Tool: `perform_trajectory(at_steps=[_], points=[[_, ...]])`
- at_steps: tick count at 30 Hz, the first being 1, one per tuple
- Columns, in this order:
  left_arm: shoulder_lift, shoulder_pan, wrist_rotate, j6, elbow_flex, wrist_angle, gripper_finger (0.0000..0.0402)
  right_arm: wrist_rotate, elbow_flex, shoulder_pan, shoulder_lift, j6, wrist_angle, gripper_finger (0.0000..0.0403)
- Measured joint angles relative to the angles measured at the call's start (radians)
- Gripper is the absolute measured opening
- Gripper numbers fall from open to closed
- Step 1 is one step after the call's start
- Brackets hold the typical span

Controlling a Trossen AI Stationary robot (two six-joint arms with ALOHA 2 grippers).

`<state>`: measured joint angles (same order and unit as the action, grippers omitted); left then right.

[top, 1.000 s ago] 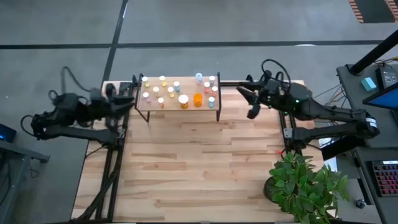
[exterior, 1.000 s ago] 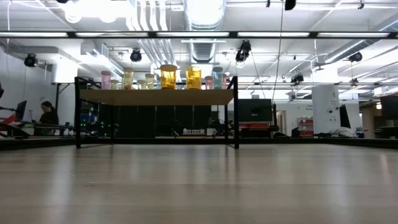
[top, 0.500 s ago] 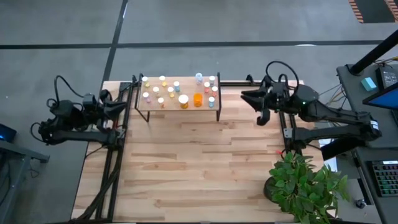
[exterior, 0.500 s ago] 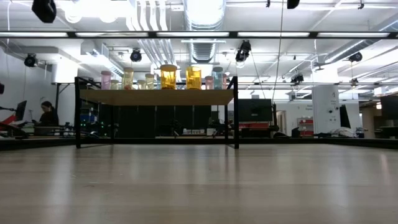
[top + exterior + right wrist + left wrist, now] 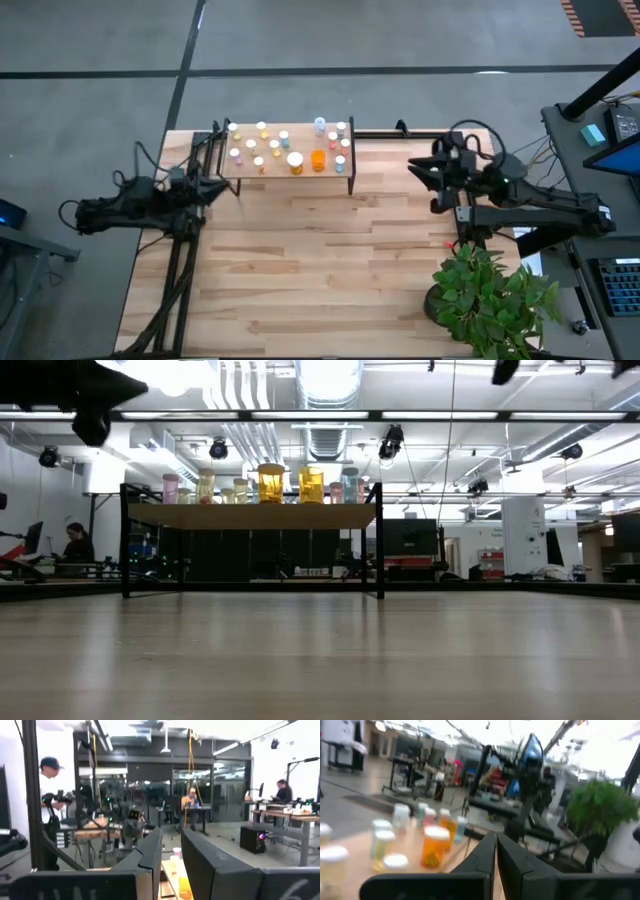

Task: Pick and place medicine bottles onto shelf by color
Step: Return to Home Position

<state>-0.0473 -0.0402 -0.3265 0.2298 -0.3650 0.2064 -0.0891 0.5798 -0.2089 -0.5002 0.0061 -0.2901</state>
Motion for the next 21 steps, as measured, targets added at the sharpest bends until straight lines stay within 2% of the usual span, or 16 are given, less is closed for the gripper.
perform_trajectory(at_steps=[5, 9, 11, 13, 15, 19, 21], points=[[0.009, 0.0, 0.018, 0.0, 0.12, -0.108, 0.0, 0.014, -0.151, -0.001, 0.104, 0.011, -0.083, 0.0063], [0.013, 0.0, 0.022, -0.001, 0.23, -0.171, 0.0, 0.089, -0.271, -0.001, 0.157, 0.133, -0.131, 0.0063], [0.013, 0.001, 0.05, -0.001, 0.286, -0.225, 0.0, 0.061, -0.333, 0.003, 0.17, 0.157, -0.191, 0.0063], [0.009, 0.0, 0.106, -0.005, 0.341, -0.261, 0.0, -0.03, -0.405, 0.006, 0.172, 0.104, -0.267, 0.0063], [0.009, 0.0, 0.124, -0.003, 0.356, -0.266, 0.0, -0.073, -0.464, 0.006, 0.175, 0.043, -0.347, 0.0063], [-0.025, 0.0, 0.112, -0.004, 0.356, -0.26, 0.0, -0.016, -0.569, 0.006, 0.174, 0.026, -0.415, 0.0063], [-0.036, 0.0, 0.091, -0.005, 0.357, -0.261, 0.0, 0.019, -0.566, 0.005, 0.172, 0.026, -0.368, 0.0063]])
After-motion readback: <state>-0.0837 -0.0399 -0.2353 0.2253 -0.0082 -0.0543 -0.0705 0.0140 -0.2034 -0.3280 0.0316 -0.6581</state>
